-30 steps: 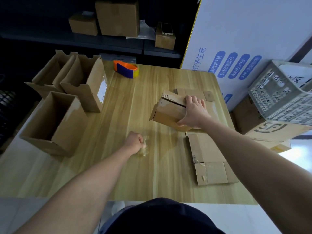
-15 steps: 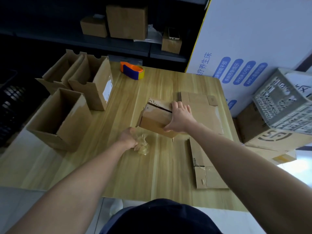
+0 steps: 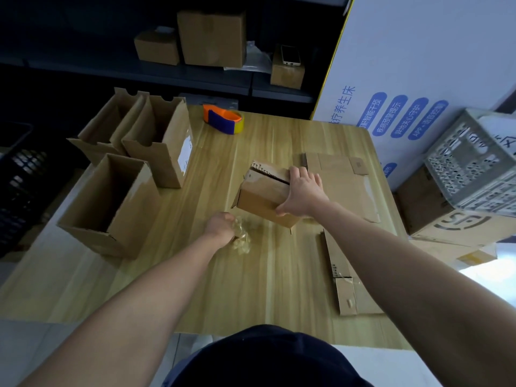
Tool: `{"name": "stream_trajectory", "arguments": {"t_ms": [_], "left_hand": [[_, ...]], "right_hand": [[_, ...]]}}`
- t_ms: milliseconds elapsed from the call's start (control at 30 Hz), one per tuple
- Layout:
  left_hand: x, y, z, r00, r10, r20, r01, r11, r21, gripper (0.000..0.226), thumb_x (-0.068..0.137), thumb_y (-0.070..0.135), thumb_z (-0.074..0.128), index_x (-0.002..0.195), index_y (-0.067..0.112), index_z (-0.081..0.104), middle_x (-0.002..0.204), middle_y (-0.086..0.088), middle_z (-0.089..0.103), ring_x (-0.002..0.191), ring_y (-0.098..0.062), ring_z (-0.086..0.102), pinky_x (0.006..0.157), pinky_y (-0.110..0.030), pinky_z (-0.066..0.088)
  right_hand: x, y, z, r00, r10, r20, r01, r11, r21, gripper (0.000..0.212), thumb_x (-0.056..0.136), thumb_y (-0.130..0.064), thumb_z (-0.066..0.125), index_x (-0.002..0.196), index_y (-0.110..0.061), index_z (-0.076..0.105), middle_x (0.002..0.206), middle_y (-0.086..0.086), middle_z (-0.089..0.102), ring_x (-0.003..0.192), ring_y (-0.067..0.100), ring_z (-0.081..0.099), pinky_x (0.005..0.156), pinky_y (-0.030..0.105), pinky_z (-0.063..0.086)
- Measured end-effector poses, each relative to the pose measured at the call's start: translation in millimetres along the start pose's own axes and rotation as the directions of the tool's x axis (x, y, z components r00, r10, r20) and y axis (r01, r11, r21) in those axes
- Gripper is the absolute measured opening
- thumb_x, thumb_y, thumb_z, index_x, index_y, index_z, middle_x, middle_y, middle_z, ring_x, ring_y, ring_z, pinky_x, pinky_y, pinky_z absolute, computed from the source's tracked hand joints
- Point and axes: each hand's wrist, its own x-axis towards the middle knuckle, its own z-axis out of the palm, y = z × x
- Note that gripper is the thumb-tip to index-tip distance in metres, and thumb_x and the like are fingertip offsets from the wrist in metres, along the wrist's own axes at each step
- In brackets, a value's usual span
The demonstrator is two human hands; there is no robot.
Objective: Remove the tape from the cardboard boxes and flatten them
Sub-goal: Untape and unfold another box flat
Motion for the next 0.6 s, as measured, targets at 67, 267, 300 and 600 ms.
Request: {"name": "stream_trajectory", "arguments": {"t_ms": [67, 267, 300, 600], "left_hand": [[2, 1, -5, 0.999, 0.011, 0.034, -0.010, 1.000, -0.022, 0.048, 0.080, -0.015, 0.055, 0.122, 0.008, 0.060, 0.121, -0.011, 0.059, 0.109, -0.025, 0.057, 0.076, -0.021, 0.045], [9, 13, -26, 0.987, 0.040, 0.156, 0.008, 0.956, -0.294, 0.036, 0.077, -0.017, 0.052, 0.088, 0.013, 0.068, 0.085, -0.001, 0.065, 0.096, -0.018, 0.058, 0.073, -0.013, 0.046], [11, 15, -29, 0.984, 0.033, 0.174, 0.022, 0.952, -0.306, 0.035, 0.077, -0.014, 0.051, 0.083, 0.015, 0.069, 0.086, -0.001, 0.067, 0.098, -0.019, 0.059, 0.082, -0.019, 0.046], [17, 71, -50, 0.984, 0.180, -0.020, -0.162, 0.828, -0.536, 0.041, 0.086, 0.049, 0.061, 0.114, 0.019, 0.056, 0.109, 0.004, 0.060, 0.098, -0.013, 0.058, 0.080, -0.037, 0.055]], "right_hand": [[2, 0, 0, 1.000, 0.023, -0.006, -0.023, 1.000, 0.017, 0.100, 0.056, -0.049, 0.081, 0.134, -0.012, 0.031, 0.128, 0.005, 0.039, 0.124, 0.026, 0.036, 0.115, 0.046, 0.018], [9, -2, -1, 0.996, 0.082, -0.016, -0.081, 0.996, 0.046, 0.102, 0.055, -0.048, 0.082, 0.135, -0.012, 0.030, 0.128, 0.005, 0.039, 0.124, 0.026, 0.037, 0.114, 0.045, 0.022], [11, -3, -1, 0.996, 0.088, -0.015, -0.087, 0.995, 0.052, 0.101, 0.055, -0.048, 0.082, 0.134, -0.012, 0.030, 0.128, 0.005, 0.039, 0.124, 0.026, 0.037, 0.113, 0.045, 0.024], [20, -6, -3, 0.993, 0.115, -0.011, -0.114, 0.990, 0.085, 0.098, 0.055, -0.043, 0.084, 0.131, -0.014, 0.030, 0.126, 0.003, 0.036, 0.118, 0.024, 0.034, 0.094, 0.042, 0.045]]}}
